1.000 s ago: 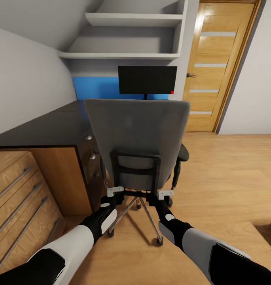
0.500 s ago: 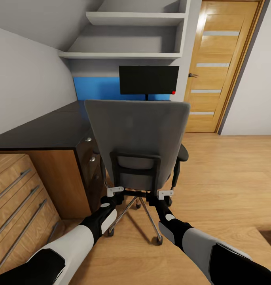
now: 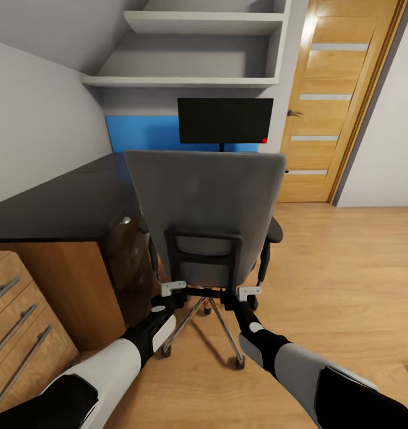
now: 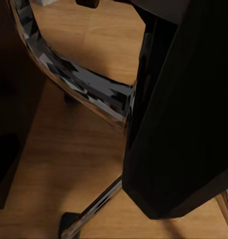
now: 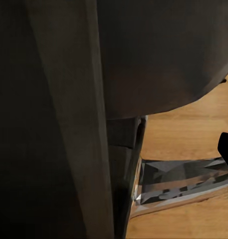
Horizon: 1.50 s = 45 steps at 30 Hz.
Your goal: In the bedroom, organize the workspace by keeping the computer under the desk, ensuring the monitor is on the desk, placing the keyboard on the desk next to the monitor, placing the mouse on the desk next to the keyboard, moving the folder from the swivel chair onto the desk next to the mouse, stacking the notebook on top of the folder with the pen on top of the notebook, and positioning the swivel chair next to the desk.
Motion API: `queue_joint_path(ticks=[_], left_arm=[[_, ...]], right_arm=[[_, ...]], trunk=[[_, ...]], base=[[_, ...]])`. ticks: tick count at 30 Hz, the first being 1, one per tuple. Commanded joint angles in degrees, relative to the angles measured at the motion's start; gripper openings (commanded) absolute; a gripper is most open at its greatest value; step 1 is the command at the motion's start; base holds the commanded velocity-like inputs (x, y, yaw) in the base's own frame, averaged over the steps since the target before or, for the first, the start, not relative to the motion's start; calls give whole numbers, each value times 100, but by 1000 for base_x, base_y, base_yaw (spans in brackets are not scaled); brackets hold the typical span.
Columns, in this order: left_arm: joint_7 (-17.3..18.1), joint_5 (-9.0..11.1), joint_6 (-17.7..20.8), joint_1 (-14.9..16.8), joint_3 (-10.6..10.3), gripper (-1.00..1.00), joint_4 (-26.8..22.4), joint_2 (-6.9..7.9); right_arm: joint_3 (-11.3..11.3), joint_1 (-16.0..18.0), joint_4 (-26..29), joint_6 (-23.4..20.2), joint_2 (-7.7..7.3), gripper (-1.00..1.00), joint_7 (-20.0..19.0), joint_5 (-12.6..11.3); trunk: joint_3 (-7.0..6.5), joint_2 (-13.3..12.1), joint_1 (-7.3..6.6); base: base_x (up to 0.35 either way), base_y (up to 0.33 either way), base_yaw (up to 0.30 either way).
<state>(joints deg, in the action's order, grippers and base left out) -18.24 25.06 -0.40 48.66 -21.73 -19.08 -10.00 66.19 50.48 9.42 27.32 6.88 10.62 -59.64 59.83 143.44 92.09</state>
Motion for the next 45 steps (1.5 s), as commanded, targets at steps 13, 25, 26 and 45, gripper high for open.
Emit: queue_joint_path(ticks=[13,25,26,45], left_arm=[[-40,26,-6,3,-33,100,0,0],[-40,22,-4,4,-33,100,0,0],[-40,22,-4,3,-33,100,0,0],[-40,17,-13,3,-33,100,0,0]], right_arm=[[14,6,7,19,-2,100,45,5],[16,6,7,19,-2,100,45,5],[17,6,7,19,-2,100,45,5],[8,6,-1,19,-11,100,45,6]], trunk=[[5,2,2],[5,2,2],[5,2,2],[5,2,2]], base=[[324,0,0],[324,0,0],[324,0,0],[324,0,0]])
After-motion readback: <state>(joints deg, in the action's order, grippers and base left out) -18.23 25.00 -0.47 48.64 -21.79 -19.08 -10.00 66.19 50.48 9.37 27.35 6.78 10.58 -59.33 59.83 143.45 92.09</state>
